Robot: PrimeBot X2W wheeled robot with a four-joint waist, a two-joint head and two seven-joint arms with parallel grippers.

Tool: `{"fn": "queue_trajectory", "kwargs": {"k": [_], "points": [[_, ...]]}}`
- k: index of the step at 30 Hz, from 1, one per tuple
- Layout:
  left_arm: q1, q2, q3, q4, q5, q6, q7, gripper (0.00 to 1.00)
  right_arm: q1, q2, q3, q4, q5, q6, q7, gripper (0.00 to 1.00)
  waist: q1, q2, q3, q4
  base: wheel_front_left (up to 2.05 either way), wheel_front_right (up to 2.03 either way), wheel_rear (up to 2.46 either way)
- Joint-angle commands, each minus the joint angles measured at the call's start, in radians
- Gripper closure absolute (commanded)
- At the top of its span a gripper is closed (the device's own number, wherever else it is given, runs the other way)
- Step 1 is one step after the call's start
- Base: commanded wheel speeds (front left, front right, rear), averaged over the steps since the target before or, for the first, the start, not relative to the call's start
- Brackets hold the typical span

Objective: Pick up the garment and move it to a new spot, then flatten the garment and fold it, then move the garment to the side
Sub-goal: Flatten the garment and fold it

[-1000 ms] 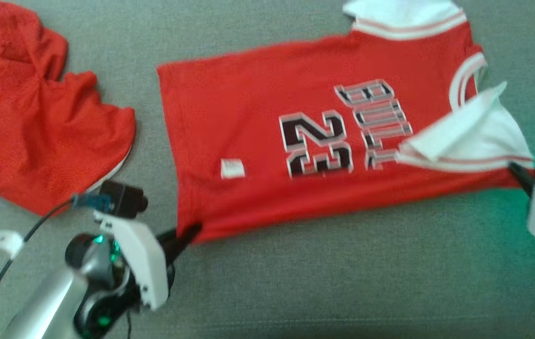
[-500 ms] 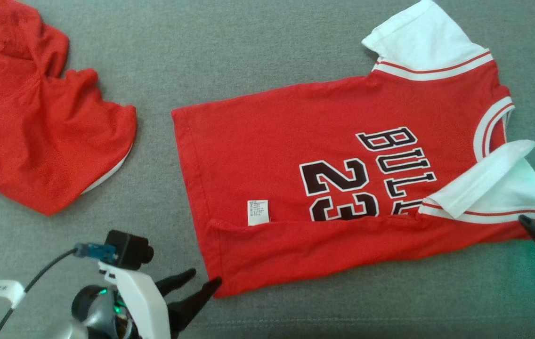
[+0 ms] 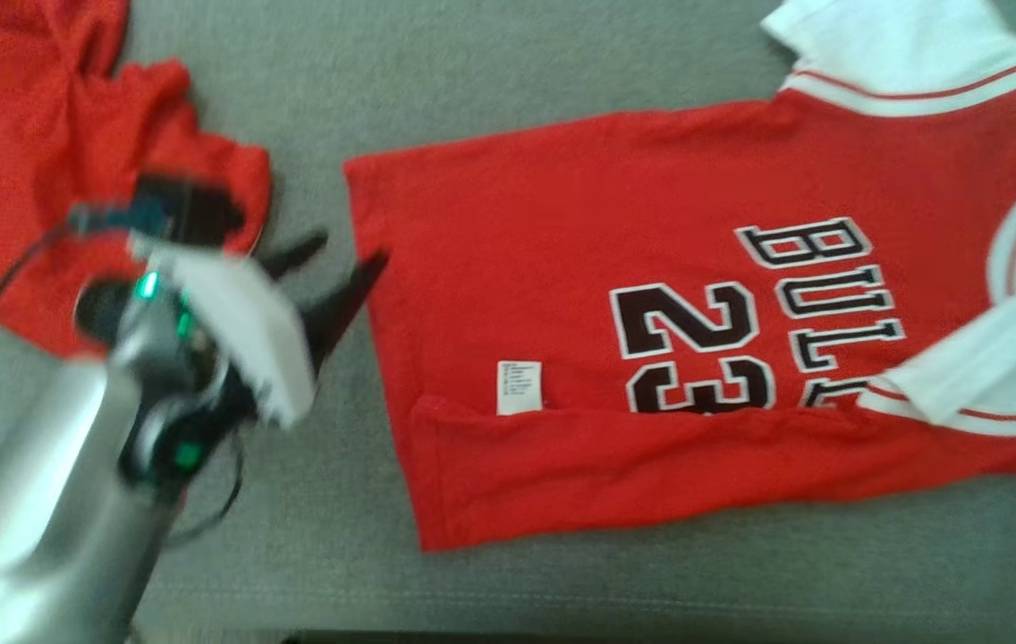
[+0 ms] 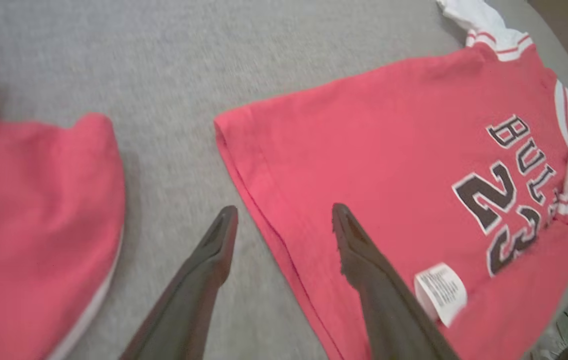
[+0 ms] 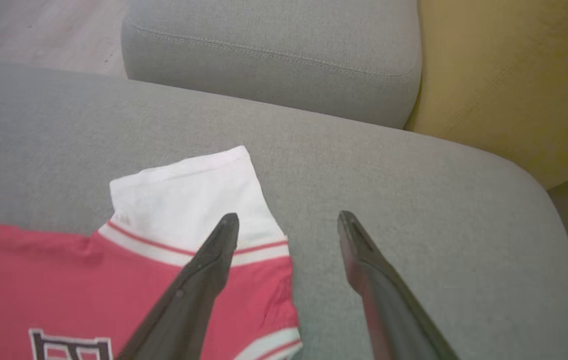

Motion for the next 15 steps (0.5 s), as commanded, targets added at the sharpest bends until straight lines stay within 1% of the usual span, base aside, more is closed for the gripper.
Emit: {"fn": "queue_trajectory", "kwargs": {"k": [1, 6, 10, 11, 15], "points": [[-0.09, -0.006, 0.023, 0.036, 0.019, -0.009, 0.001, 0.0, -0.071, 0.021, 0.034, 0.031, -0.042, -0.001, 0.016, 0.0, -0.0001, 0.0, 0.058, 0.048, 0.0, 0.0, 0.0], [-0.226, -0.057, -0.03, 0.184, 0.052, -0.049, 0.009, 0.0, -0.251, 0.096, 0.079, 0.206, -0.144, -0.001, -0.001, 0.0, -0.0001, 0.0, 0.093, 0.082, 0.0, 0.0, 0.0], [-0.29, -0.09, -0.058, 0.254, 0.056, -0.075, 0.007, 0.0, -0.334, 0.121, 0.073, 0.334, -0.215, -0.001, -0.034, 0.0, -0.0001, 0.0, 0.11, 0.108, 0.0, 0.0, 0.0], [-0.29, -0.09, -0.058, 0.254, 0.056, -0.075, 0.007, 0.0, -0.334, 0.121, 0.073, 0.334, -0.215, -0.001, -0.034, 0.0, -0.0001, 0.0, 0.11, 0.108, 0.0, 0.0, 0.0], [-0.325, -0.109, -0.08, 0.3, 0.059, -0.092, -0.003, 0.0, -0.379, 0.143, 0.067, 0.429, -0.258, -0.001, -0.058, 0.0, -0.0001, 0.0, 0.118, 0.119, 0.0, 0.0, 0.0]]}}
